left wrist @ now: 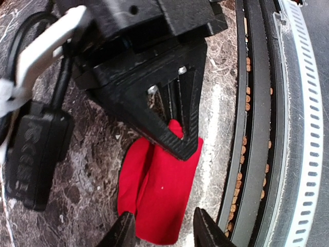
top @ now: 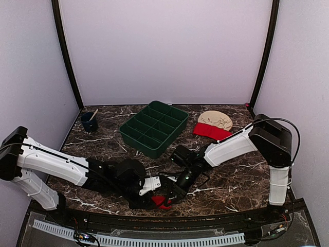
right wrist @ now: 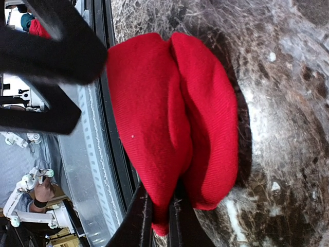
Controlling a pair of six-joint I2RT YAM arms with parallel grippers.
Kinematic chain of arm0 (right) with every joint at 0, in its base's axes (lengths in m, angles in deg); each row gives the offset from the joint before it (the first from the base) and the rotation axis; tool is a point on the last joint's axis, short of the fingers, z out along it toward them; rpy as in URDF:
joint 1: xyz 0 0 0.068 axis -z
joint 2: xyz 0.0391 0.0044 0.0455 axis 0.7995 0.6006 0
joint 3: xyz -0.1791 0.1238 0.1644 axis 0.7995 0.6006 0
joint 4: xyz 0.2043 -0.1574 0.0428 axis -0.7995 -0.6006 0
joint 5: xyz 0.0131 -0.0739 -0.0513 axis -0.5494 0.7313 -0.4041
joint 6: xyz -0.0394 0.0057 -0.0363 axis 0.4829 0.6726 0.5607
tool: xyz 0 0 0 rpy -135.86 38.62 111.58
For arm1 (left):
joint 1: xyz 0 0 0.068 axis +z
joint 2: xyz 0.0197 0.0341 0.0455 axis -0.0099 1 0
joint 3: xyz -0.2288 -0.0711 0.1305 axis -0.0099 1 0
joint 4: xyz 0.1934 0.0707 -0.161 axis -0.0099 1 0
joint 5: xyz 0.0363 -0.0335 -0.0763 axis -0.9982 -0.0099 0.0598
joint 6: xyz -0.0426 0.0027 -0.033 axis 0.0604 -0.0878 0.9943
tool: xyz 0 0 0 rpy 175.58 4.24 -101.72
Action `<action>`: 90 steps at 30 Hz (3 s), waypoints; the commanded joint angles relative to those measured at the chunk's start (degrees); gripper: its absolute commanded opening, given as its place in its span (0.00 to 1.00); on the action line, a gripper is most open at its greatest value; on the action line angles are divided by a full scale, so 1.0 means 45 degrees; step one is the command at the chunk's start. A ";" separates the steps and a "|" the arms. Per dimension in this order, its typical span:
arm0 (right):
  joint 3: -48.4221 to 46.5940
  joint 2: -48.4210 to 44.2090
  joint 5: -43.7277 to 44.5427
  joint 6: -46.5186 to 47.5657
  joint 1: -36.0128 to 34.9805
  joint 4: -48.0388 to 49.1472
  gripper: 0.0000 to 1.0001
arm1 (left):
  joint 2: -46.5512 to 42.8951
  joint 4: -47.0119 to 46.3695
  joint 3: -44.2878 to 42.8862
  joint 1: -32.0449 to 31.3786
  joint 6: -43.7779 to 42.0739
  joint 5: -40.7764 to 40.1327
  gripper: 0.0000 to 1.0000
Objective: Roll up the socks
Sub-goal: Pick up the sock from the center of the board.
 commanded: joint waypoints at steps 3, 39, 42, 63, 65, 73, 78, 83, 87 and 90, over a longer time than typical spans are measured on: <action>-0.0226 0.0323 -0.0301 -0.0130 0.0087 0.0038 0.00 | 0.0883 0.0433 -0.0666 -0.0201 -0.0840 -0.0188 0.41; -0.0181 0.0572 -0.0668 0.0022 0.0153 0.0001 0.00 | 0.2455 0.1105 -0.1108 -0.0204 -0.1109 0.0648 0.28; -0.0145 0.0591 -0.0639 0.0010 0.0168 -0.0006 0.00 | 0.2617 0.1203 -0.1168 -0.0203 -0.1065 0.0629 0.24; 0.0637 -0.0140 0.1033 -0.0287 0.0260 0.0766 0.29 | 0.3523 0.1470 -0.1159 0.1060 0.0376 0.3422 0.12; 0.0857 -0.0354 0.1230 -0.0442 0.0318 0.1056 0.30 | 0.3538 0.1459 -0.1152 0.1222 0.0414 0.3839 0.12; 0.1893 -0.1153 0.1663 -0.1404 0.0908 0.2534 0.35 | 0.3888 0.1557 -0.1202 0.1616 0.0327 0.4869 0.12; 0.2587 -0.1688 0.2037 -0.1898 0.1140 0.3465 0.38 | 0.4049 0.1555 -0.1161 0.1763 0.0325 0.5280 0.12; 0.3148 -0.2134 0.2438 -0.2230 0.1276 0.4192 0.39 | 0.4137 0.1489 -0.1132 0.1934 0.0404 0.5596 0.12; 0.3427 -0.2496 0.2992 -0.2226 0.1281 0.4304 0.39 | 0.4173 0.1527 -0.1203 0.1998 0.0424 0.5817 0.09; 0.3577 -0.2691 0.3349 -0.2223 0.1281 0.4359 0.39 | 0.4094 0.1508 -0.1223 0.2150 0.0424 0.6302 0.01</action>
